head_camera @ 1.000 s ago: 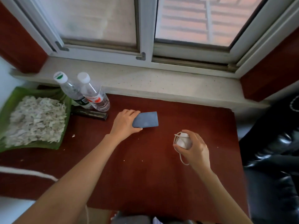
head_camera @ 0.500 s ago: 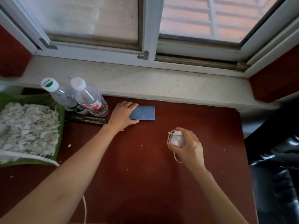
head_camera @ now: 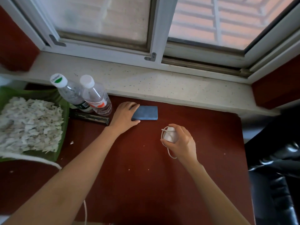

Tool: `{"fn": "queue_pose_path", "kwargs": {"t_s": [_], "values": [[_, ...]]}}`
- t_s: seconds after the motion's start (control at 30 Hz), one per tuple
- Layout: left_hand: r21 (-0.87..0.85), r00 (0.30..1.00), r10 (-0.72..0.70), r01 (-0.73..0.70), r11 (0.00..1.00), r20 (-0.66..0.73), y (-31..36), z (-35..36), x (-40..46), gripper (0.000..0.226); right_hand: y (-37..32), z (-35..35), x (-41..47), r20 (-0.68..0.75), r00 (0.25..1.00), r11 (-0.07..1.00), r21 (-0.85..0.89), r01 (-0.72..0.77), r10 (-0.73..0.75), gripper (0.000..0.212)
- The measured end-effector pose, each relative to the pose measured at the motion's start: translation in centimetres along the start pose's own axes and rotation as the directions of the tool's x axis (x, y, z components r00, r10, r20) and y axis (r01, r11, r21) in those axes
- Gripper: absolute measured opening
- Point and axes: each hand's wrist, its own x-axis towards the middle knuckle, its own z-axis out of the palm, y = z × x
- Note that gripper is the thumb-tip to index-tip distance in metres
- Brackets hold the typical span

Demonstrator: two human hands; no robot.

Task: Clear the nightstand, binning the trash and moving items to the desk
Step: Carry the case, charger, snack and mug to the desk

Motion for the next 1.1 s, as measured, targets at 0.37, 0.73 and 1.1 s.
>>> {"fn": "queue_pose_path", "kwargs": {"t_s": [0.37,0.73,1.1], "values": [[0.099,0.96,-0.237,0.252,0.963,-0.149,0.8,1.8,-14.6,0.049,-4.7,4.4,0.4,0.129,0.979,0.987,0.013,0.159,-0.16,0.053],[0.087,0.878,-0.458,0.472,0.878,-0.14,-0.6,2.8,-22.8,0.051,-10.0,10.9,0.6,0.322,0.901,0.952,0.003,0.307,-0.292,0.057],[0.07,0.869,-0.464,0.48,0.874,-0.171,-2.0,3.8,-24.9,0.048,-15.2,16.2,1.5,0.379,0.829,0.901,0.032,0.433,-0.412,0.062]]}}
